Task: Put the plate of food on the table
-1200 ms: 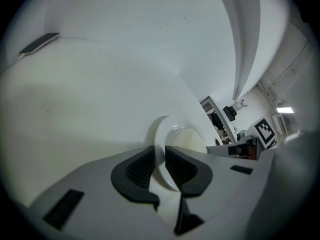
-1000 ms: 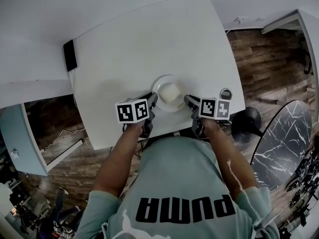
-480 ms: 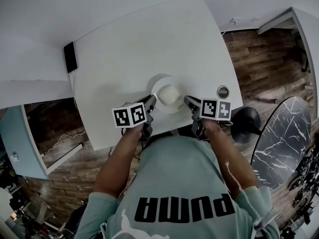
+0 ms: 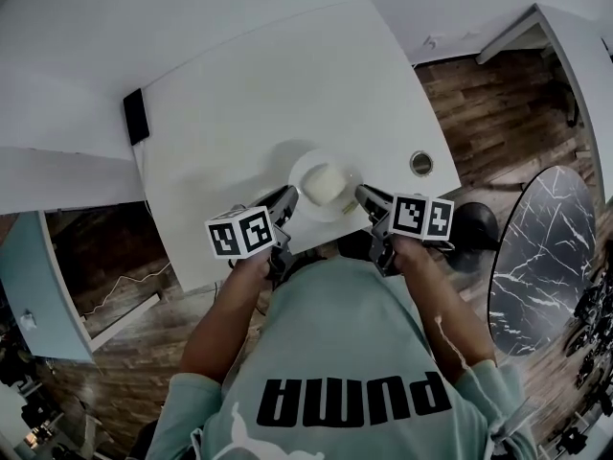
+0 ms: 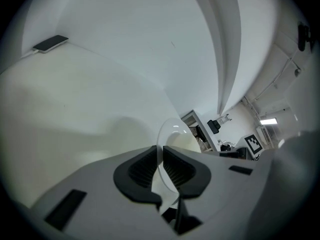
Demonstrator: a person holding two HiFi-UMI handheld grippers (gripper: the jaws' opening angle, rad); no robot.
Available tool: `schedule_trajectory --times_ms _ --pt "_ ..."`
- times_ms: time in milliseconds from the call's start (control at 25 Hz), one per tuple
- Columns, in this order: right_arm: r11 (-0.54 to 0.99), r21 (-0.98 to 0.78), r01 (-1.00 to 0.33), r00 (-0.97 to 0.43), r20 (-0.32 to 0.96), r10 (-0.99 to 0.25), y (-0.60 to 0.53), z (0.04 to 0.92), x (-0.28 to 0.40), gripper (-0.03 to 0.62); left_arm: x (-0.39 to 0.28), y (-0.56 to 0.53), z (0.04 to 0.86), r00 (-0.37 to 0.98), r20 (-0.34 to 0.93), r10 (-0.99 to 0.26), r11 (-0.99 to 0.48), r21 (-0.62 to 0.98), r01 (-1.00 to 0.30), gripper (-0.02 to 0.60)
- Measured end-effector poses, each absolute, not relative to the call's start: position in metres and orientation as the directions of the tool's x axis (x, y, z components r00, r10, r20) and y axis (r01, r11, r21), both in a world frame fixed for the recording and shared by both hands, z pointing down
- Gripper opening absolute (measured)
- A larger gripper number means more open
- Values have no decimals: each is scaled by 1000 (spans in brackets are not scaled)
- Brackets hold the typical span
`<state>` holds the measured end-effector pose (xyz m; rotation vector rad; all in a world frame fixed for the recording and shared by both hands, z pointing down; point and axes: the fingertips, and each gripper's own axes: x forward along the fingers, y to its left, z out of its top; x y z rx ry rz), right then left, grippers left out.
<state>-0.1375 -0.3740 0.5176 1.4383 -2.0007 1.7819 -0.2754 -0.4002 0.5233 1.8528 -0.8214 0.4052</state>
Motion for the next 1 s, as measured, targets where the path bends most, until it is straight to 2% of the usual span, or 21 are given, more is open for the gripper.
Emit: schedule_trajectory --times_ms 560,1000 --pt "-166 -710 -685 -455 595 -662 -317 479 -152 38 -287 -357 485 793 528 -304 -333 721 -608 38" --pt "-205 -719 -664 -386 564 -730 -275 462 -125 37 -255 -329 471 834 497 -239 -401 731 -551 38"
